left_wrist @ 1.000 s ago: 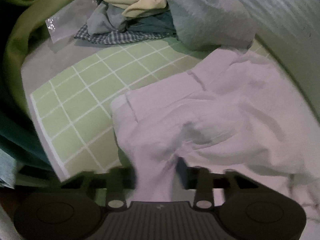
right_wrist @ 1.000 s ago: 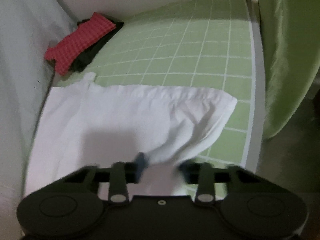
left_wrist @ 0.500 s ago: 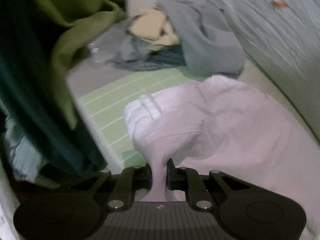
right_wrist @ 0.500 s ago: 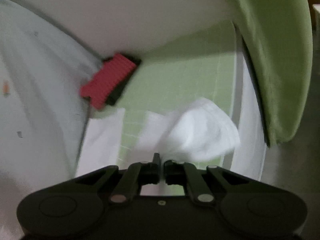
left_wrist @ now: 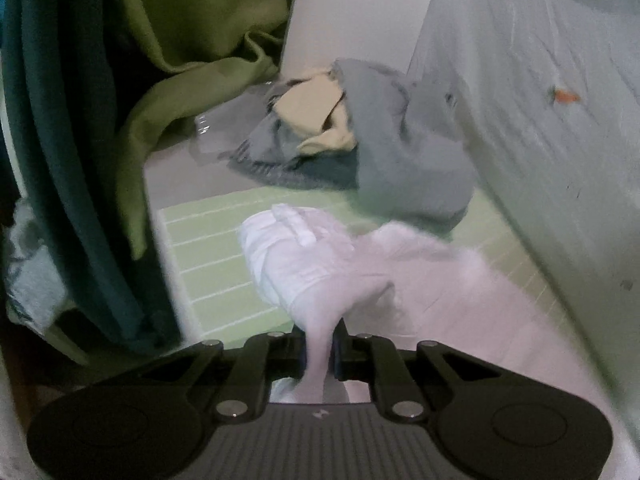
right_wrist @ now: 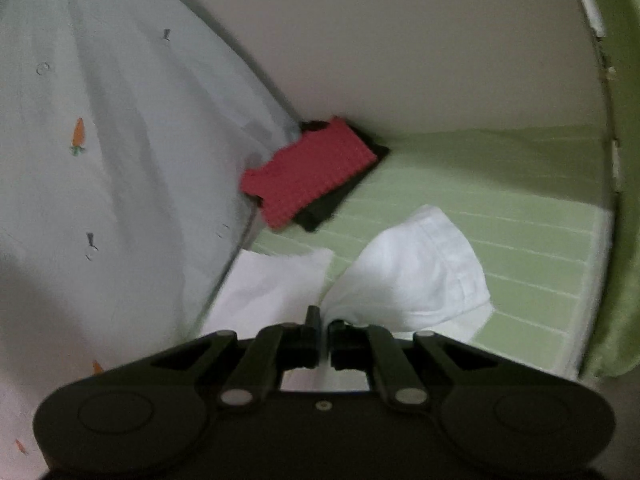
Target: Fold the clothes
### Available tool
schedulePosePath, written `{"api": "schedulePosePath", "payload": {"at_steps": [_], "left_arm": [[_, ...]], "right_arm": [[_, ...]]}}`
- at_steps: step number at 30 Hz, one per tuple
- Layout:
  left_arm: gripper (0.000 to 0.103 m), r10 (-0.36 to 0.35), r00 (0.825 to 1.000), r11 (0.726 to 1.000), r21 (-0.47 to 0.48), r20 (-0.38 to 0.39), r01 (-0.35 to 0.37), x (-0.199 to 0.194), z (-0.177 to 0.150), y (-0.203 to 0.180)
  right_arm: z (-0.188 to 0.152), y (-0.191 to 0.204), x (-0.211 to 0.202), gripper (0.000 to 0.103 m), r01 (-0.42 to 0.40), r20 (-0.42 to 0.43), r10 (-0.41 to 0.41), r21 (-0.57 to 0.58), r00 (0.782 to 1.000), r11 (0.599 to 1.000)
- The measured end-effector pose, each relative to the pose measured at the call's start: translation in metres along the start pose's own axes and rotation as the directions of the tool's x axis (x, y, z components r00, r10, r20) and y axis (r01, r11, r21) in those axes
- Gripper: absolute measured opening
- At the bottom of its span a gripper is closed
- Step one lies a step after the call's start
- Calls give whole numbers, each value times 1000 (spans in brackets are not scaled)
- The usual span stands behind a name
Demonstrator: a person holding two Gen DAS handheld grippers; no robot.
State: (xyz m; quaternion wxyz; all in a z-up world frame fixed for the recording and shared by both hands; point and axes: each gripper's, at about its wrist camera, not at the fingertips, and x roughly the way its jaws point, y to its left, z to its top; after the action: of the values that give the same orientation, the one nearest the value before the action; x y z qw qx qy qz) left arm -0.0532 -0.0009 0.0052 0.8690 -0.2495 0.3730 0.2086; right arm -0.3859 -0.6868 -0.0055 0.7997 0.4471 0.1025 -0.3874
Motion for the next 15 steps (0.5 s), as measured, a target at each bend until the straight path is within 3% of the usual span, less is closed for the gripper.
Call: {"api": "schedulePosePath", "payload": {"at_steps": [5, 7, 9, 10, 11, 12, 13, 15], "left_arm": [[13, -61, 997, 998, -1, 50, 61, 31, 30, -63], [13, -90, 993, 996, 2, 71, 90, 55, 45, -97], [20, -116, 989, 993, 2, 96, 116, 84, 60, -134], [32, -128, 986, 992, 3, 108, 129, 99, 68, -153], [47, -119, 988, 993, 12, 95, 118, 109, 72, -167], [54, -108, 991, 994, 23, 80, 106, 119, 76, -181], [67, -96, 993, 995, 33, 65, 94, 128, 80, -195], [78, -110, 990, 993, 49, 85, 106, 129, 72, -203]], "right_arm": [[28, 65, 55, 5, -56, 11, 56, -24, 998, 998], [43, 105, 99, 5, -91, 6, 91, -34, 996, 995], [62, 147, 149, 6, -125, -15, 124, -46, 992, 991], [70, 174, 180, 9, -150, -26, 148, -90, 989, 985], [72, 198, 211, 22, -168, -49, 163, -141, 985, 976], [73, 222, 242, 45, -184, -77, 172, -191, 982, 964], [69, 232, 260, 53, -182, -104, 164, -201, 981, 963], [58, 239, 283, 57, -162, -155, 134, -190, 979, 968]]}}
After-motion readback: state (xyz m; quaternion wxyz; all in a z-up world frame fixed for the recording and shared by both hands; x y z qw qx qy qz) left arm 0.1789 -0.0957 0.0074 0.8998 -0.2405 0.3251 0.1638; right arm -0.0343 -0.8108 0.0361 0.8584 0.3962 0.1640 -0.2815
